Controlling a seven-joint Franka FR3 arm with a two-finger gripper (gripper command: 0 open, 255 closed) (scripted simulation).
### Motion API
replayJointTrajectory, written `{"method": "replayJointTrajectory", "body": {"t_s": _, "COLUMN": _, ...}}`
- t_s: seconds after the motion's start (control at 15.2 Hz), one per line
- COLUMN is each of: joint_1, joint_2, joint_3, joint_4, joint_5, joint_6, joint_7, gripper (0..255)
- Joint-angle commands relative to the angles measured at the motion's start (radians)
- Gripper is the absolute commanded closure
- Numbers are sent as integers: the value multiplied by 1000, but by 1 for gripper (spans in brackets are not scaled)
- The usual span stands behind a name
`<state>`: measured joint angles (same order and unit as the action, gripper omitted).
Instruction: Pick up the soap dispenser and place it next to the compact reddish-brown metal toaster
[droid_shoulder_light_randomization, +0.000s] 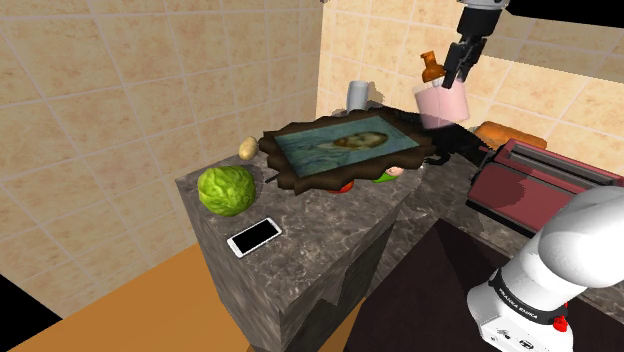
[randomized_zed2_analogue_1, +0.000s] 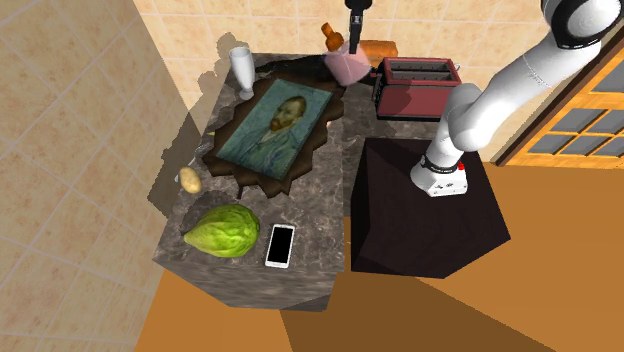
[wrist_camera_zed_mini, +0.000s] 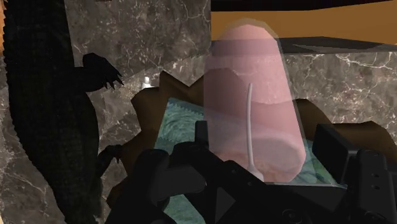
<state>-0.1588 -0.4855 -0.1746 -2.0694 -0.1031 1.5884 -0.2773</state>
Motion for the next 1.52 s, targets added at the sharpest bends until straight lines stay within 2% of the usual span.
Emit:
{"method": "replayJointTrajectory", "body": {"t_s": 0.0, "joint_1": -13, "joint_2": 14, "joint_3": -34, "joint_4": 12, "joint_5": -14, "joint_6": 5, "joint_7": -46, "gripper": 255}}
{"method": "replayJointTrajectory", "body": {"t_s": 0.46, "joint_1": -63, "joint_2": 88, "joint_3": -175, "joint_4": 91, "joint_5": -52, "joint_6": 18, "joint_7": -231, "gripper": 255}}
{"method": "replayJointTrajectory", "body": {"t_s": 1.45, "joint_1": -72, "joint_2": 69, "joint_3": -192, "joint_4": -126, "joint_5": -69, "joint_6": 216, "joint_7": -219, "gripper": 255}}
